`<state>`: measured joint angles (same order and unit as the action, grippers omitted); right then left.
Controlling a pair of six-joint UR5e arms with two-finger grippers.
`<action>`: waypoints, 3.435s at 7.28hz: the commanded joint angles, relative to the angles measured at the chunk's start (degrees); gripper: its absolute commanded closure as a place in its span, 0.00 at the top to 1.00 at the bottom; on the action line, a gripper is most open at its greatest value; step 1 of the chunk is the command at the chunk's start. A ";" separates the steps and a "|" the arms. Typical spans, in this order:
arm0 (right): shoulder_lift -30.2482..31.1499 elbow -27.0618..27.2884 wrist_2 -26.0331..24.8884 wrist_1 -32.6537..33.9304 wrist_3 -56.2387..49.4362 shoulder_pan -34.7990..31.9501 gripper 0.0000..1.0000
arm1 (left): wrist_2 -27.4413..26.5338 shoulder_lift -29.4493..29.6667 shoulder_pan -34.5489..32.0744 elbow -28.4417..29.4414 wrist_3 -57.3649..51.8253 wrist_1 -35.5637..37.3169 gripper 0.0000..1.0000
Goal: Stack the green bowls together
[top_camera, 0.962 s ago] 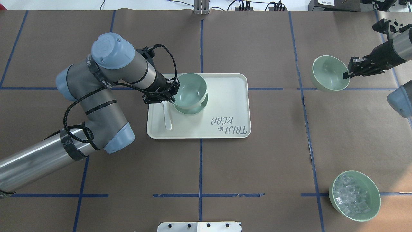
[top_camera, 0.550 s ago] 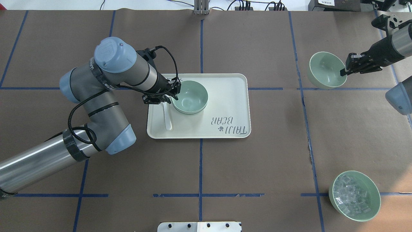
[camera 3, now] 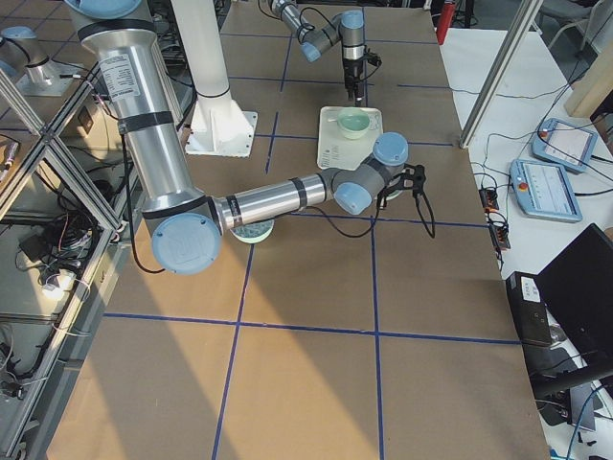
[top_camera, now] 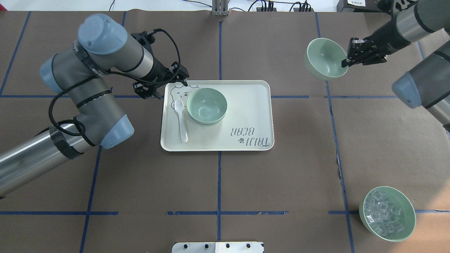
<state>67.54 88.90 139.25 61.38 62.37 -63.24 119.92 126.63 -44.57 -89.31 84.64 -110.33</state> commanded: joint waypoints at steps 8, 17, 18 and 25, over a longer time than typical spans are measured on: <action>-20.34 -3.20 -21.38 9.98 6.80 23.42 0.00 | 1.63 -14.91 -18.70 -11.32 -39.01 12.77 1.00; -22.71 -5.93 -25.26 9.37 8.12 25.63 1.00 | 1.72 -16.24 -19.06 -11.15 -39.38 12.51 1.00; -22.45 -5.58 -24.39 9.98 7.94 23.71 1.00 | 1.72 -16.32 -19.06 -11.06 -39.38 12.51 1.00; 2.12 6.99 -8.65 20.88 -32.41 -1.24 1.00 | 8.31 -28.78 -31.51 -10.71 -65.69 12.77 1.00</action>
<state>64.52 95.52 129.66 81.96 39.81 -60.49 126.99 101.29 -72.38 -100.34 25.77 -97.65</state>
